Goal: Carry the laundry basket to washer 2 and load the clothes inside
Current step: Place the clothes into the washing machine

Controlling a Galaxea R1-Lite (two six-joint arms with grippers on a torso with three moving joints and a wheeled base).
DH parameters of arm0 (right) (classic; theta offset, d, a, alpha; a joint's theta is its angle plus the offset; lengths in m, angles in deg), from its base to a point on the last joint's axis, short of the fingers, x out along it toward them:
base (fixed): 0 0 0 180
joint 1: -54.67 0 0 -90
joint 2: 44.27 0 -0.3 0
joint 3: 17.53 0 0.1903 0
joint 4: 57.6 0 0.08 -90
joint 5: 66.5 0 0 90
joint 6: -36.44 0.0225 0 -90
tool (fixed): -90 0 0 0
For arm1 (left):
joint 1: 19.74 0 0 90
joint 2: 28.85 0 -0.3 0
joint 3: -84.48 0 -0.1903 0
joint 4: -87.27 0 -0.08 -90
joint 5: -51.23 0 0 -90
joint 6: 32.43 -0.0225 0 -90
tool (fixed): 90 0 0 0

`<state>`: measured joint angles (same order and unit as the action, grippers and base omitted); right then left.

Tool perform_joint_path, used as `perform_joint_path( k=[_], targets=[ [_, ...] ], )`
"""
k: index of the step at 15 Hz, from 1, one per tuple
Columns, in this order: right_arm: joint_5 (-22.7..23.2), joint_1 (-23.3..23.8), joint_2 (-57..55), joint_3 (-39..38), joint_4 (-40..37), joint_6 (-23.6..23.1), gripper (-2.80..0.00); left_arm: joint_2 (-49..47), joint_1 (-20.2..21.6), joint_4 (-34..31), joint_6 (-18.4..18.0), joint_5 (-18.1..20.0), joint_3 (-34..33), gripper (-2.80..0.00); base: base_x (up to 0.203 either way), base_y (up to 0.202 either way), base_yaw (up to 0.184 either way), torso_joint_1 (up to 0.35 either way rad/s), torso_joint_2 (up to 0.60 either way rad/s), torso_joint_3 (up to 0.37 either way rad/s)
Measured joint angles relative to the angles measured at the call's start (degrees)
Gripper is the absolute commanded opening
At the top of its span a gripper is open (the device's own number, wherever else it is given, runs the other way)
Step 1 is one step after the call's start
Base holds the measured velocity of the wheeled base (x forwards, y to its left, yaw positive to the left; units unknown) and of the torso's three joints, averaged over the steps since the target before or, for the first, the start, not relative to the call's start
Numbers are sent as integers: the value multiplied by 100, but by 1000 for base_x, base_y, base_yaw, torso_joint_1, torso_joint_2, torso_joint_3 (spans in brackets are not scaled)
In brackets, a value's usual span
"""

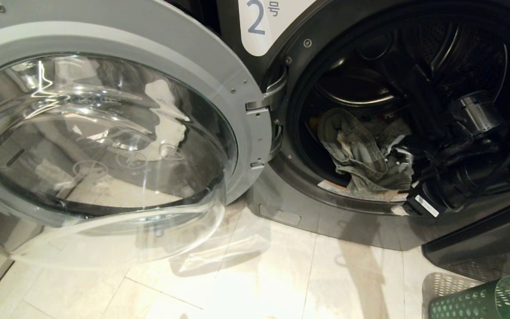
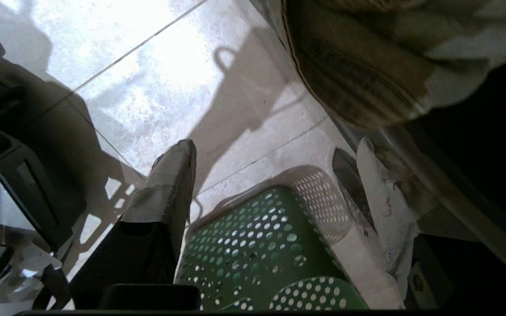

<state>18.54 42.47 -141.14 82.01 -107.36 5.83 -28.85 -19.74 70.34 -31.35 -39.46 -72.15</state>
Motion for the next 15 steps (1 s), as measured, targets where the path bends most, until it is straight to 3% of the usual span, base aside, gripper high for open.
perform_joint_path(
  k=[5, 9, 10, 15],
  targets=[
    [13, -313, -582, -9, 956, -118, 0, 0, 0, -2, -2, 0, 0, -280, 0, 0, 0, 0, 0, 0],
    [-288, -370, -1199, 213, 1820, -176, 0, 0, 0, -2, -2, 2, 0, -280, 0, 0, 0, 0, 0, 0],
    [-361, -373, -1348, 327, 1916, -180, -280, 0, 0, -2, 0, 0, 0, -280, 0, 0, 0, 0, 0, 0],
    [-771, -337, -1907, 1071, 1954, -173, -280, 0, 0, -5, 2, 2, 0, -280, 0, 0, 0, 0, 0, 0]
  ],
)
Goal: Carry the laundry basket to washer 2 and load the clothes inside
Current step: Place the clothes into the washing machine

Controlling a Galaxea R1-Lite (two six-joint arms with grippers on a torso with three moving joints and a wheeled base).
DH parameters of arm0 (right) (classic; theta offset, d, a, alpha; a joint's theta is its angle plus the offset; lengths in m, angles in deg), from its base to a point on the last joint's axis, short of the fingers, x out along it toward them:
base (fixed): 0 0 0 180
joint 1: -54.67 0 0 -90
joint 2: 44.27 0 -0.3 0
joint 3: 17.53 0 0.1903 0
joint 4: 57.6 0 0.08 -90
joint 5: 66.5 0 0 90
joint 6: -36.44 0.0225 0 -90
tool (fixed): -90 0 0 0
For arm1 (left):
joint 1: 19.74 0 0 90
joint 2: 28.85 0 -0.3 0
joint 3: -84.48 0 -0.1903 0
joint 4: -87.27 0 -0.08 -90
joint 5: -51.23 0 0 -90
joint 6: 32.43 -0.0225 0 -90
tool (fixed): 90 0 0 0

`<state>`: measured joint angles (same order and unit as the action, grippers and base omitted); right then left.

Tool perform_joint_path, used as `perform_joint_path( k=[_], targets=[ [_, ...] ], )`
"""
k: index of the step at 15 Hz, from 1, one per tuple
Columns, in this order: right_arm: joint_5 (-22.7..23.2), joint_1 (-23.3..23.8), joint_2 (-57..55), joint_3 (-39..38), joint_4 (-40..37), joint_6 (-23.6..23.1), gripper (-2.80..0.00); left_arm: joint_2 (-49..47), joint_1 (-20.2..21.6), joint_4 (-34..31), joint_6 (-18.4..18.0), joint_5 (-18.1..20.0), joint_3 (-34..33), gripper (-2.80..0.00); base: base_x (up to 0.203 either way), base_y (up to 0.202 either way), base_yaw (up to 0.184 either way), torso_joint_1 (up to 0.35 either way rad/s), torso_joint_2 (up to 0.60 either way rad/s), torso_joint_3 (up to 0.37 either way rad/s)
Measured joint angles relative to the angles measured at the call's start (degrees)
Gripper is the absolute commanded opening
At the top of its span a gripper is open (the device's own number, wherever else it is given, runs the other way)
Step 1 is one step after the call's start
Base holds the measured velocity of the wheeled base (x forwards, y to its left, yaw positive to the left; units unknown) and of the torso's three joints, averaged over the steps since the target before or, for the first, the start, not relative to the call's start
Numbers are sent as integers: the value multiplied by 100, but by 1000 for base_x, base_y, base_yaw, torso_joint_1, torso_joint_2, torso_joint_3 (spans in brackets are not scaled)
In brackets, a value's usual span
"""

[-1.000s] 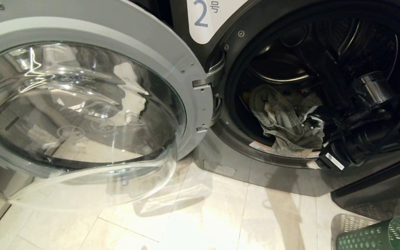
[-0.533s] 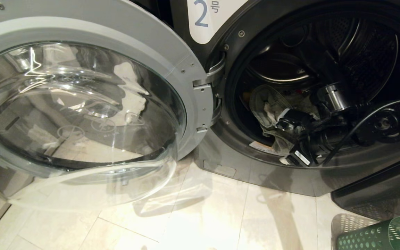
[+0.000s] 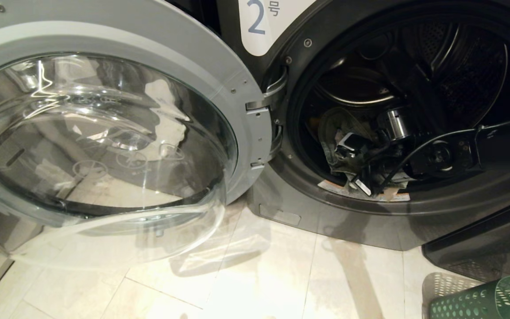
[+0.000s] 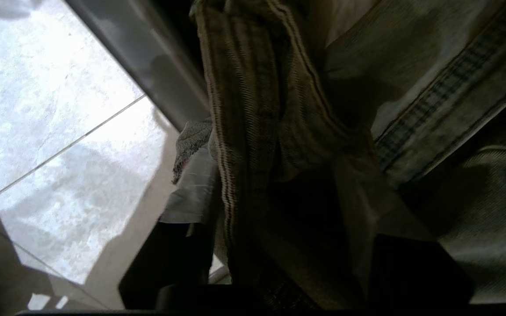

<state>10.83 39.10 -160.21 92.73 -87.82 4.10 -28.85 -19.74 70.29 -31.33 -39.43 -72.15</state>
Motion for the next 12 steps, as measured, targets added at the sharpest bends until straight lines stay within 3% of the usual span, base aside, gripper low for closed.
perform_joint_path(
  k=[6, 12],
  targets=[
    [-777, 152, -482, 995, -16, 141, -280, 0, 0, 2, -2, 0, 0, -280, 0, 0, 0, 0, 0, 0],
    [-1542, 315, -1270, 2326, 42, 719, -280, 0, 0, 4, -2, -2, 0, -280, 0, 0, 0, 0, 0, 0]
  ],
)
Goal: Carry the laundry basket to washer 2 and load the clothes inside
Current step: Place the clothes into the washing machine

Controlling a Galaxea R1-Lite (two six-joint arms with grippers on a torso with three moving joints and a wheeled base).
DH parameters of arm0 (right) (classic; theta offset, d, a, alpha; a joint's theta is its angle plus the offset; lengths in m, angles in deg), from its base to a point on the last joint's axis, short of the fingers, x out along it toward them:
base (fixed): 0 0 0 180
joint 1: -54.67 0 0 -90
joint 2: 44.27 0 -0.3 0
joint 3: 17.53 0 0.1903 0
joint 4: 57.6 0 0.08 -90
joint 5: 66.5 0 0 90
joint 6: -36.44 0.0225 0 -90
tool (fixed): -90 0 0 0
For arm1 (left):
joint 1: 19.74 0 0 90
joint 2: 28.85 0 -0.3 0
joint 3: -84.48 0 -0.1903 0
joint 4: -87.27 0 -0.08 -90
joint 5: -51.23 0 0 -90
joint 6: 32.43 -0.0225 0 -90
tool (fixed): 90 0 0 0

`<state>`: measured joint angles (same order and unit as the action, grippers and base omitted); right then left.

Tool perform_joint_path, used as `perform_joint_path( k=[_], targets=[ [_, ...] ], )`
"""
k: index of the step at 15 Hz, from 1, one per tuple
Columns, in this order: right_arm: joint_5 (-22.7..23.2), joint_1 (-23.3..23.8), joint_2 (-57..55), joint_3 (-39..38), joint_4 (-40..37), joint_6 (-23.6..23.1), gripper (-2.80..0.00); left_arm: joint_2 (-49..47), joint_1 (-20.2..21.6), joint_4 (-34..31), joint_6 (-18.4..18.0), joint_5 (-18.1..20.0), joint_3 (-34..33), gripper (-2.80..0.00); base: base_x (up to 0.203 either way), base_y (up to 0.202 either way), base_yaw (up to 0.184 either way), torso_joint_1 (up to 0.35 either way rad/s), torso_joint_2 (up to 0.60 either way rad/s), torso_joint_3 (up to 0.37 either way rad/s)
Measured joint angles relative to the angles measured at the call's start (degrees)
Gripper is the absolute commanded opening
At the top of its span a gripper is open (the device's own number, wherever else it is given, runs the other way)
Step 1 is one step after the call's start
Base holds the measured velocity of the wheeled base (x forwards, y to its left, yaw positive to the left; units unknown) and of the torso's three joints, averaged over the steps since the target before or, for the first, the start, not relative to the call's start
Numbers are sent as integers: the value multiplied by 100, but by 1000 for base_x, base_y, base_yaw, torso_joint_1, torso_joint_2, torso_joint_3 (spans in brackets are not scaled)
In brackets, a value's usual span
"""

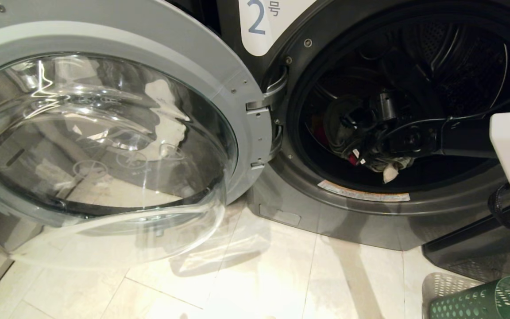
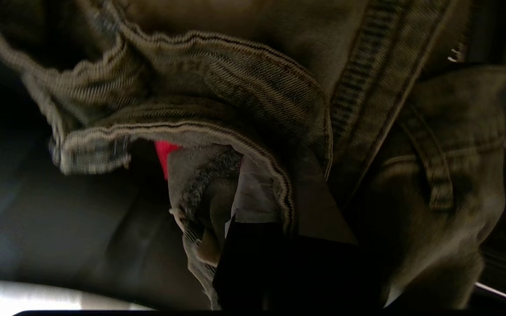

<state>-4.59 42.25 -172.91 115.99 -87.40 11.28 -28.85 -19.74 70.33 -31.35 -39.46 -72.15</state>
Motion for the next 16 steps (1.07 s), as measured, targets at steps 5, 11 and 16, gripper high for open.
perform_joint_path(
  k=[5, 11, 16],
  targets=[
    [-90, 35, -479, 255, 1494, 1005, -280, 0, 0, -2, 1, 0, 0, -280, 0, 0, 0, 0, 0, 0],
    [-101, 39, -710, 269, 3229, 1612, -280, 0, 0, -2, -2, 0, 0, -280, 0, 0, 0, 0, 0, 0],
    [-241, 27, -733, 275, 4131, 1589, 0, 0, 0, -1, 0, 2, 0, -280, 0, 0, 0, 0, 0, 0]
  ],
)
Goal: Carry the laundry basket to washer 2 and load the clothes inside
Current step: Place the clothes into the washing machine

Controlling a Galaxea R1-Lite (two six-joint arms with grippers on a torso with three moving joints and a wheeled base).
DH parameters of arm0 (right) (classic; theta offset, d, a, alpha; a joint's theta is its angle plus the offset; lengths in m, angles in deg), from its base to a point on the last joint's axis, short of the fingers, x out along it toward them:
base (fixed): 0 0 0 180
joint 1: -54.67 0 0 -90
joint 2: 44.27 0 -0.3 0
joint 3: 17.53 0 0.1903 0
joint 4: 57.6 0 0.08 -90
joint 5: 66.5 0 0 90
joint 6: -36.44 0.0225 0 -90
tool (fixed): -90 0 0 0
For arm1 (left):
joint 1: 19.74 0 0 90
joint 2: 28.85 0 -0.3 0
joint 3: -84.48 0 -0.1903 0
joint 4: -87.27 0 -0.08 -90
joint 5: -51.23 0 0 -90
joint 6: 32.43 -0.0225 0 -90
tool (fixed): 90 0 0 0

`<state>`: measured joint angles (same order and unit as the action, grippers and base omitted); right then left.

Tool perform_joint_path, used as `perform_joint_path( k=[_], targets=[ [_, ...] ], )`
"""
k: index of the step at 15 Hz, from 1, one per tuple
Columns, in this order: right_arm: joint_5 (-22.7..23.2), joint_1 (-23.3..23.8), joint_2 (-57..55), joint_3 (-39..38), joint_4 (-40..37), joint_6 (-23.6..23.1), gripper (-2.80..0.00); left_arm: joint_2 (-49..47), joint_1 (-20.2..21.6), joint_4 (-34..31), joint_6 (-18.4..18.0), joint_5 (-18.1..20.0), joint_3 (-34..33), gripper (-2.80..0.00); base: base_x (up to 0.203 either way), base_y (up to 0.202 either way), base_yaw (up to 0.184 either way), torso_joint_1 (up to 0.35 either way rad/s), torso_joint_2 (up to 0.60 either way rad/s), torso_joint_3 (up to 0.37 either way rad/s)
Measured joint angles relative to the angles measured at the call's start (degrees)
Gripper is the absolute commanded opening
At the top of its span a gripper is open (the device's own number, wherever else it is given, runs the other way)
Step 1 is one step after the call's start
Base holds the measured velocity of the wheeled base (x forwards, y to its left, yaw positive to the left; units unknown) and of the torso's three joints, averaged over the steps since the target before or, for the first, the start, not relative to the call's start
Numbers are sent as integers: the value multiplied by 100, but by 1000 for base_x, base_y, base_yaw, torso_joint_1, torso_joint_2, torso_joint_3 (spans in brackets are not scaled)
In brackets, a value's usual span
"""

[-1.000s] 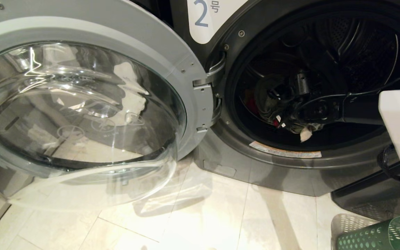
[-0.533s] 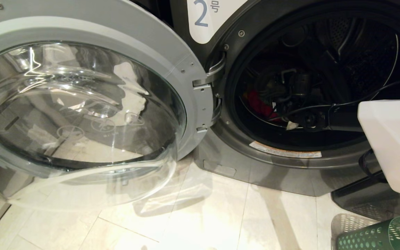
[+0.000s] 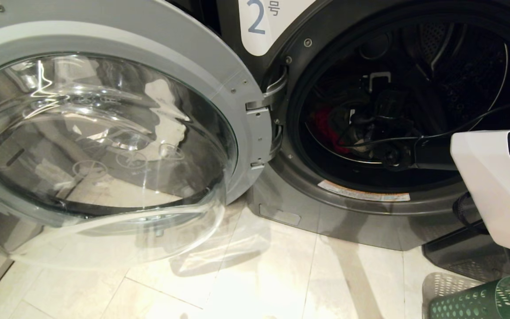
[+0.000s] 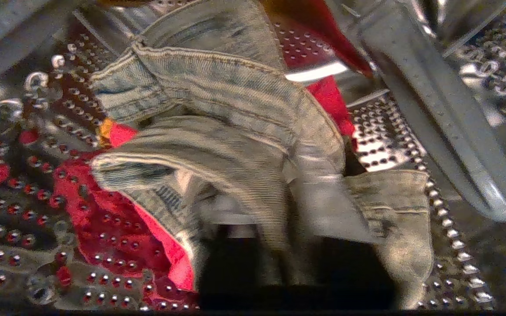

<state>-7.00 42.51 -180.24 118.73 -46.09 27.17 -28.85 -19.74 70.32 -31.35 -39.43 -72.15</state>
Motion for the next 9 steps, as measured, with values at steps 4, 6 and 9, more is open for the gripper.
perform_joint_path(
  k=[4, 6, 9],
  targets=[
    [-41, -29, -5, -6, -283, 43, 0, 0, 0, 2, 2, -1, 0, -280, 0, 0, 0, 0, 0, 0],
    [11, -44, 6, -20, -697, 233, 0, 0, 0, 2, 0, 0, 0, -280, 0, 0, 0, 0, 0, 0],
    [559, -71, 185, -145, -1777, 820, 0, 0, 0, 2, 0, -2, 0, -280, 0, 0, 0, 0, 0, 0]
  ],
)
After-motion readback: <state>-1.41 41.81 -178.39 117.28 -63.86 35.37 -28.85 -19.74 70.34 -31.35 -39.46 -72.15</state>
